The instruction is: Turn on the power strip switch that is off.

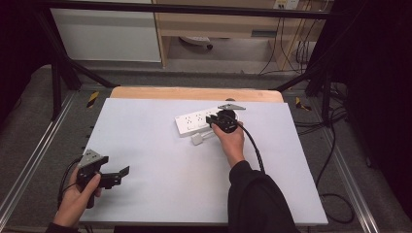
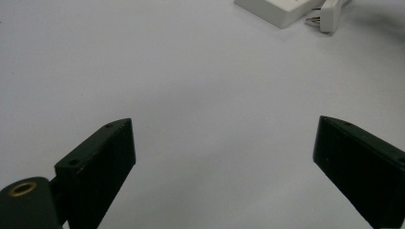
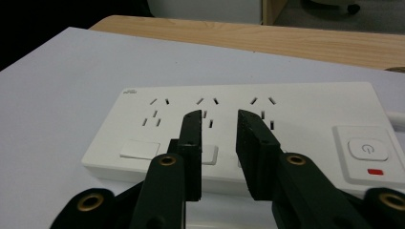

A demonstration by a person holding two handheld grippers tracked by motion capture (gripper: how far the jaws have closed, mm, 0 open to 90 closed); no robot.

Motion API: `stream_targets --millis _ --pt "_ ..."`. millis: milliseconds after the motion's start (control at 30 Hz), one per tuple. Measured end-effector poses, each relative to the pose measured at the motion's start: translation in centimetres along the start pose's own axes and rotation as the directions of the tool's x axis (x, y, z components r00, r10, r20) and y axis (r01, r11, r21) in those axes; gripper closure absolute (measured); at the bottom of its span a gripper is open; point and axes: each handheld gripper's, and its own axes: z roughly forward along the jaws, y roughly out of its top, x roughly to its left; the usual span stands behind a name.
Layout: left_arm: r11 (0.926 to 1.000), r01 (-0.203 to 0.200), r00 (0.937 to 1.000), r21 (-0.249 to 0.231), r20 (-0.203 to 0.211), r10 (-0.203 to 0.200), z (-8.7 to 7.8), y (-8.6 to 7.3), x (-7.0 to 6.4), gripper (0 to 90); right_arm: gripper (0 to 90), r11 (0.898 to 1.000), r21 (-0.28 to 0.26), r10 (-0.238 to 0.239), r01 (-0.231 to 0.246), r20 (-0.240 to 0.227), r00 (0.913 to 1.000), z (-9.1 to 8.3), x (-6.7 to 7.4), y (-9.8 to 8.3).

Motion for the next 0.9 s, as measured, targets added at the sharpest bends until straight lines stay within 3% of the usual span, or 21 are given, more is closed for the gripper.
stream_targets --millis 900 --pt "0.9999 -0.008 1.0000 -0.007 0.004 0.008 0.0 0.0 0.0 7.3 90.0 1.000 0.002 0.018 -0.018 -0.029 0.9994 1.4 0.5 -1.0"
